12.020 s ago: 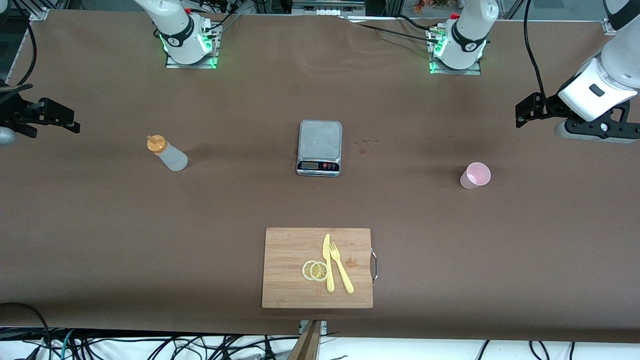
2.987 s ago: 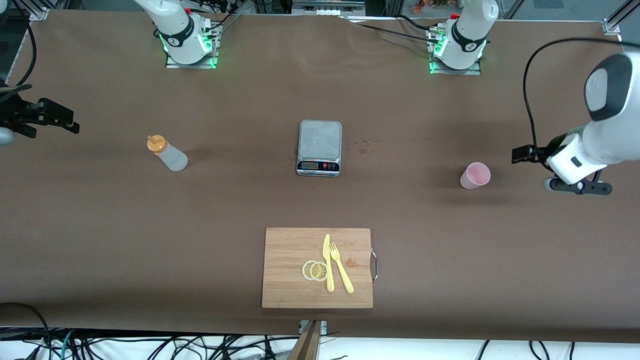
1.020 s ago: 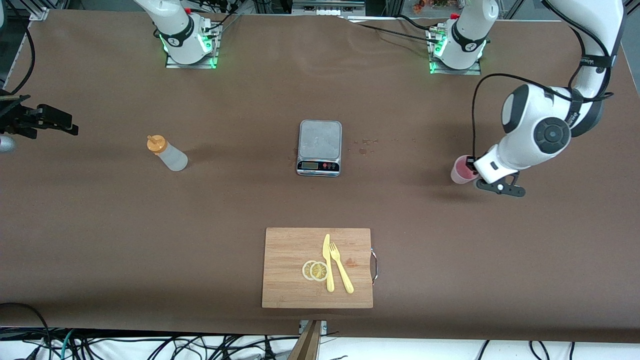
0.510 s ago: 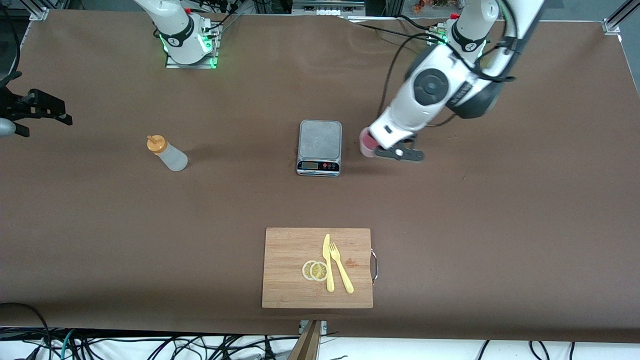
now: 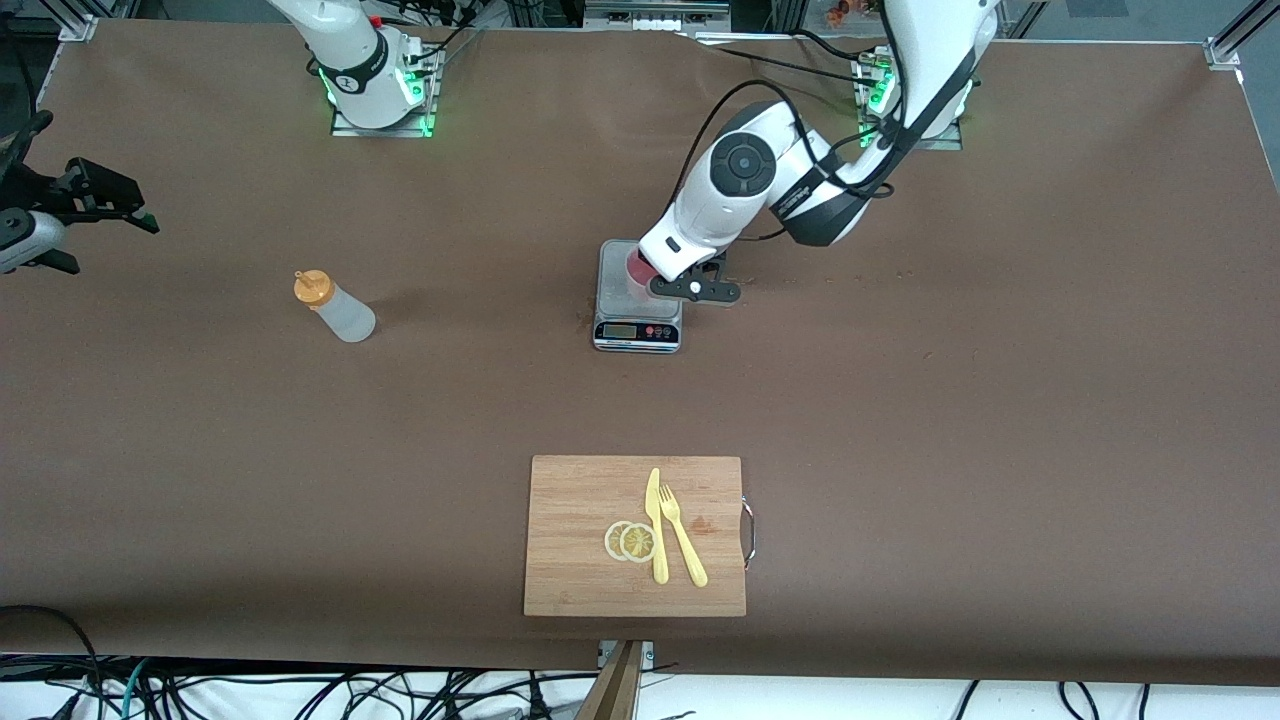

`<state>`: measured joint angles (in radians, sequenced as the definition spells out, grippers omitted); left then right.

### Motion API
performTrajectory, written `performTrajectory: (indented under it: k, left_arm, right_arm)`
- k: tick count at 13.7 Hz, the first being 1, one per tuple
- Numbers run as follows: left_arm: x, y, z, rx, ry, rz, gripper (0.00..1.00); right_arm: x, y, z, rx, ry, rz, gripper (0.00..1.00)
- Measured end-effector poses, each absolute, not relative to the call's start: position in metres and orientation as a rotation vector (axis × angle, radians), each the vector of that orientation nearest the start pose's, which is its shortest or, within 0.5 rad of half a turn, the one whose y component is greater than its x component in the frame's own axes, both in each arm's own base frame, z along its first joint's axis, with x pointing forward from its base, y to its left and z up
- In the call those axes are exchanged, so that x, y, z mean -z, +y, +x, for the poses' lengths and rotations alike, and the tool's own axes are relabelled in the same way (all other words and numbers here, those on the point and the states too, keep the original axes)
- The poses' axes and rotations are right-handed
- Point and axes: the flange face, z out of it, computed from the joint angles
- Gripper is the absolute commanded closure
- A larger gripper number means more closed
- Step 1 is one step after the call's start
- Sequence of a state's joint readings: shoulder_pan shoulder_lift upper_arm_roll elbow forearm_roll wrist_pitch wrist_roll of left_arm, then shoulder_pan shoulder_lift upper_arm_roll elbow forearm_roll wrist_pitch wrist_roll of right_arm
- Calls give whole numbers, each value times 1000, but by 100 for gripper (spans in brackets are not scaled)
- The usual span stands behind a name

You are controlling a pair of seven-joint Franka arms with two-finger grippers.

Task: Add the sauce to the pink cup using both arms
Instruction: 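Carry the pink cup with the left gripper onto the scale, then release the cup and raise the left gripper while the right gripper reaches the bottle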

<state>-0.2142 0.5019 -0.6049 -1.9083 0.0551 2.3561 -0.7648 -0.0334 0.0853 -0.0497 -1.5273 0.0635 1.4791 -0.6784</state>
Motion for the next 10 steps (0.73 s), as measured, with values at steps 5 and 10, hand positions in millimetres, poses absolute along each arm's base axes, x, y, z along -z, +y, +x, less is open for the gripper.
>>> performTrajectory:
  k: [5,10]
  left_arm:
    - [-267,-457,451,-227,53,-3319,81]
    - [-262,-462,445,-247,55,-3310,0]
  right_arm:
    - [-546,-60,565,-181,-1200,-2643,0]
    - [-492,-113,568,-60,-1412,-2330,0]
